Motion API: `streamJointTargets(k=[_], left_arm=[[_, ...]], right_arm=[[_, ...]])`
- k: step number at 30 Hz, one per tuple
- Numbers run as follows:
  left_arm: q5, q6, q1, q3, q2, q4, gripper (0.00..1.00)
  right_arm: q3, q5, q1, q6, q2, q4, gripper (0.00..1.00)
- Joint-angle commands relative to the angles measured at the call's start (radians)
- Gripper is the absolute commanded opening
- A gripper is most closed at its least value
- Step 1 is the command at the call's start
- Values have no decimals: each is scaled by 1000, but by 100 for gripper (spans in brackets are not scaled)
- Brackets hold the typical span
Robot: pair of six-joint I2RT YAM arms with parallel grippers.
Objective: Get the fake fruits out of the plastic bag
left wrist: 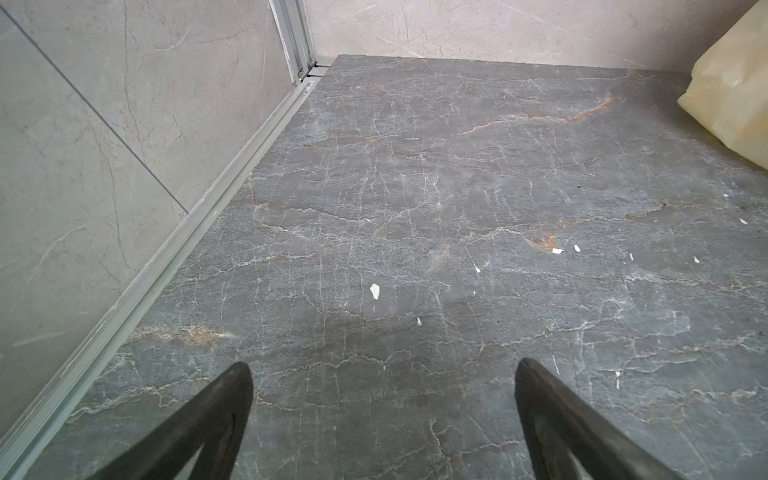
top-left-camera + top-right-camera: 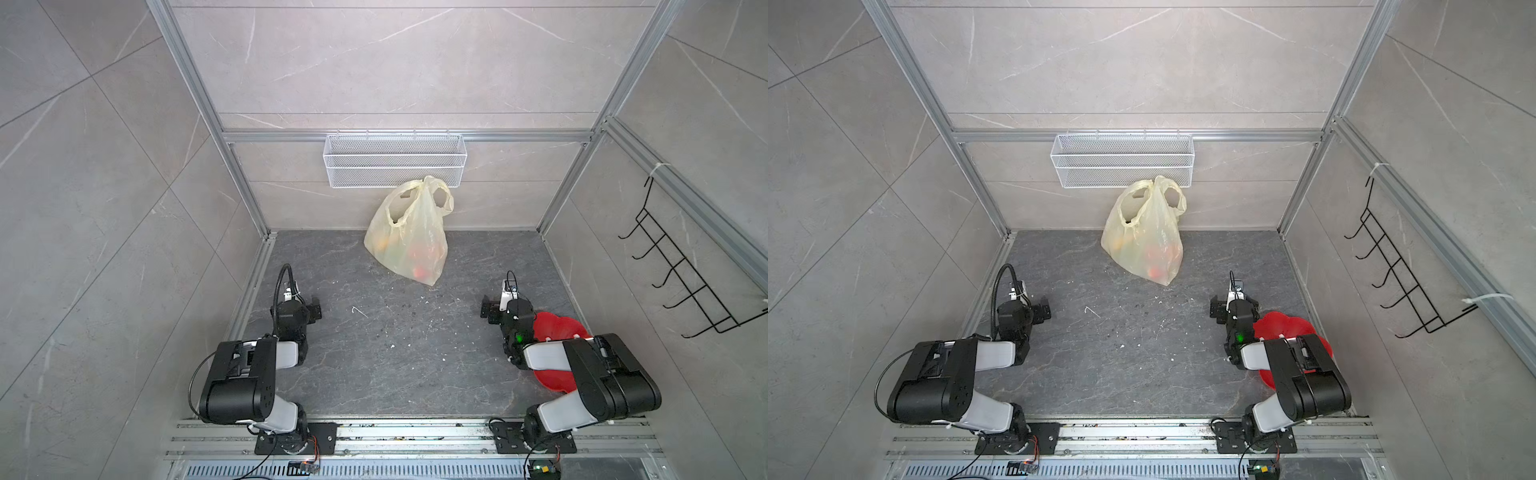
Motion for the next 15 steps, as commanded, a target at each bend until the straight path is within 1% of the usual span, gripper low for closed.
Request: streamJointTargets(k=[1, 15], left_arm=[[16, -10, 1, -4, 3, 49, 100], [17, -12, 2, -1, 5, 48, 100]], right_arm=[[14, 14, 2, 14, -4, 28, 99], [15, 10, 2, 16, -3, 29, 99]])
